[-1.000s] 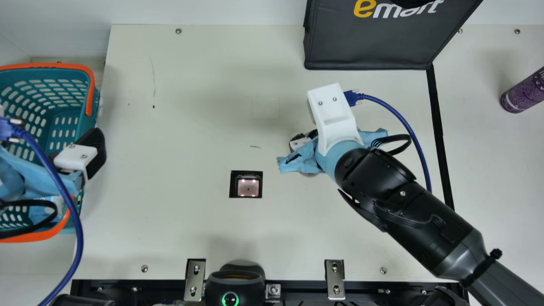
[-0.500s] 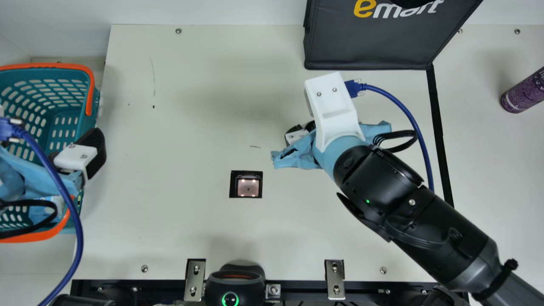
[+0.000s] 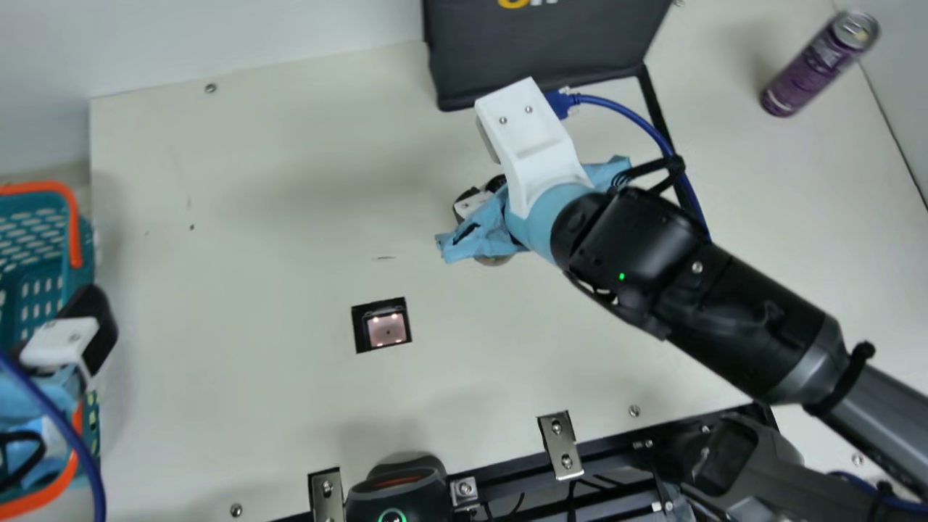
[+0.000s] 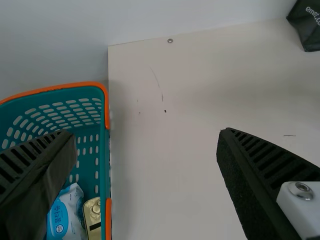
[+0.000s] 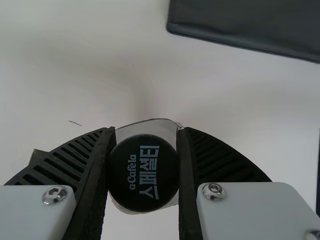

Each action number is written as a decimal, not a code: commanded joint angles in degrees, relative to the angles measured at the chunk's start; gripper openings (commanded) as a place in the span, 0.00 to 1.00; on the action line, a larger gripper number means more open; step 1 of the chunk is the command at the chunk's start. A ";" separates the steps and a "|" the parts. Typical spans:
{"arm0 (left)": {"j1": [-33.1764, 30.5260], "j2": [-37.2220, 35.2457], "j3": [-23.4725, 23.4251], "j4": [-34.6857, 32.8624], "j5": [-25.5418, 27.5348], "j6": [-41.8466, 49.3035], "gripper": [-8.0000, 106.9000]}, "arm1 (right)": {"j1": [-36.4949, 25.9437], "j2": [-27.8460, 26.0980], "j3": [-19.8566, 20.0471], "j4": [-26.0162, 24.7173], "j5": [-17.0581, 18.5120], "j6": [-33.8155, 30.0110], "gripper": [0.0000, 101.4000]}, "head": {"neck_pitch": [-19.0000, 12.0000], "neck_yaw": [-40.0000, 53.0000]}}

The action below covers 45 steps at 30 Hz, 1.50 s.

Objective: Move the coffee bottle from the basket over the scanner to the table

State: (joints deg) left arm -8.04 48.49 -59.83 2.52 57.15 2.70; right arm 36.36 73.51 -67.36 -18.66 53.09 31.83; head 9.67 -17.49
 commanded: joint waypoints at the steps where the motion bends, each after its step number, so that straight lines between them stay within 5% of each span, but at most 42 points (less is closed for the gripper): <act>1: 0.00 0.00 0.00 0.00 0.00 0.00 0.85 | -4.06 -1.48 0.88 1.41 -0.39 -2.20 0.00 | -1.75 -4.09; 15: 0.00 0.00 0.00 0.00 0.00 0.00 0.85 | -29.58 -9.58 4.72 12.99 0.36 -19.94 0.00 | -1.75 -4.09; 28: 0.00 0.00 0.00 0.00 0.00 0.00 0.85 | -52.17 -8.50 3.33 23.30 0.47 -38.80 0.00 | -1.75 -4.09; 45: 0.00 0.00 0.00 0.00 0.00 0.00 0.85 | -64.53 0.30 0.72 29.04 -5.04 -51.64 0.00 | -1.75 -4.09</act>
State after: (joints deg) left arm -8.04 48.49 -59.83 2.52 57.15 2.70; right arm -28.16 72.99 -66.36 10.22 48.37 -19.69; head 9.67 -21.45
